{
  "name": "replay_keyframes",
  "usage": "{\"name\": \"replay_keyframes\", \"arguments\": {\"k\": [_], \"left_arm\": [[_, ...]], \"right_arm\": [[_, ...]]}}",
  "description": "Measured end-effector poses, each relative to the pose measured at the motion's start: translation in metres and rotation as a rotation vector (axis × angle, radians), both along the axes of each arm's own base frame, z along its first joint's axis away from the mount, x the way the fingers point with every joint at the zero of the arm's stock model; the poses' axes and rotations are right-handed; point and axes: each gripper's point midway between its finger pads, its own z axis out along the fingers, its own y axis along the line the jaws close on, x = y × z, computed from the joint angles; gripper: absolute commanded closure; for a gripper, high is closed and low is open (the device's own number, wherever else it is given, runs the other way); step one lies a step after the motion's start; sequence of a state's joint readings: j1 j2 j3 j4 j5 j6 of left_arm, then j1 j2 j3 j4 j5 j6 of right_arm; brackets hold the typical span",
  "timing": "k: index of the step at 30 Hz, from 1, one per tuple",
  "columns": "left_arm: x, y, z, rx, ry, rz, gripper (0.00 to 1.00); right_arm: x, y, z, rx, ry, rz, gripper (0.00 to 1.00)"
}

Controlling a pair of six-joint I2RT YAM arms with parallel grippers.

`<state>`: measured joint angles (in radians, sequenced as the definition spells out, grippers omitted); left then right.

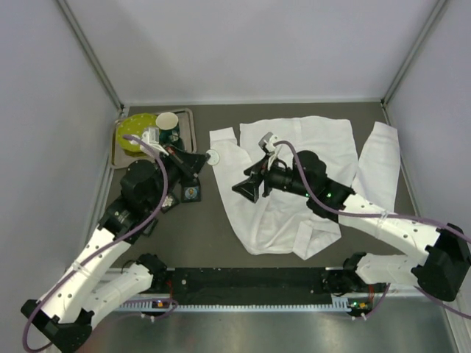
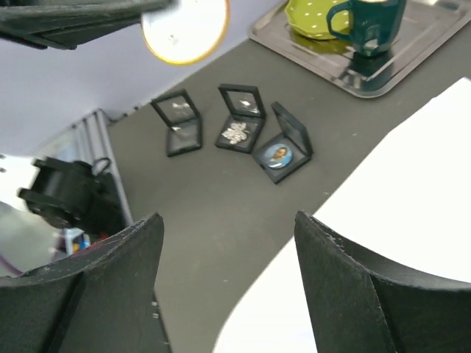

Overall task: Remove the brooch from the garment
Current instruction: Close the brooch, then adjust the brooch.

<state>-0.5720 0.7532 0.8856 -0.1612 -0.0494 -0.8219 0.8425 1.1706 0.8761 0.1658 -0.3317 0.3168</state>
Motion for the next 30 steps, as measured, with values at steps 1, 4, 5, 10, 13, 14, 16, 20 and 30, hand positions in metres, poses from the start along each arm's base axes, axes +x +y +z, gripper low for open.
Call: {"name": "replay_keyframes", "arguments": {"k": [1, 4, 5, 10, 13, 14, 16, 20, 30], "left_arm": [[-0.001, 0.001, -0.004, -0.004, 0.039, 0.008, 1.0], [-0.004, 0.005, -0.024, -0.007, 0.18, 0.04, 1.0], [-0.006, 0.007, -0.031, -0.001, 0.228, 0.049, 1.0], [-0.006, 0.01, -0.042, 0.03, 0.43, 0.107, 1.0], [-0.003, 0.01, -0.046, 0.037, 0.498, 0.141, 1.0], [-0.004, 0.011, -0.05, 0.037, 0.522, 0.154, 1.0], [-0.007, 0.015, -0.059, 0.039, 0.57, 0.179, 1.0], [-0.012, 0.019, -0.066, 0.02, 0.618, 0.212, 1.0], [-0.016, 0.02, -0.08, -0.023, 0.727, 0.262, 1.0]], "right_arm": [[0.001, -0.001, -0.002, -0.033, -0.041, -0.006, 0.3], [0.004, 0.001, 0.002, -0.107, -0.182, -0.002, 0.32], [0.003, 0.003, 0.006, -0.116, -0.221, 0.002, 0.32], [-0.004, 0.023, 0.029, -0.117, -0.395, 0.054, 0.39], [-0.009, 0.042, 0.031, -0.124, -0.432, 0.101, 0.45], [-0.011, 0.048, 0.029, -0.127, -0.434, 0.116, 0.45], [-0.013, 0.058, 0.023, -0.137, -0.435, 0.136, 0.48], [-0.017, 0.069, 0.009, -0.161, -0.435, 0.155, 0.61], [-0.01, 0.081, -0.007, -0.227, -0.497, 0.126, 0.65]]}}
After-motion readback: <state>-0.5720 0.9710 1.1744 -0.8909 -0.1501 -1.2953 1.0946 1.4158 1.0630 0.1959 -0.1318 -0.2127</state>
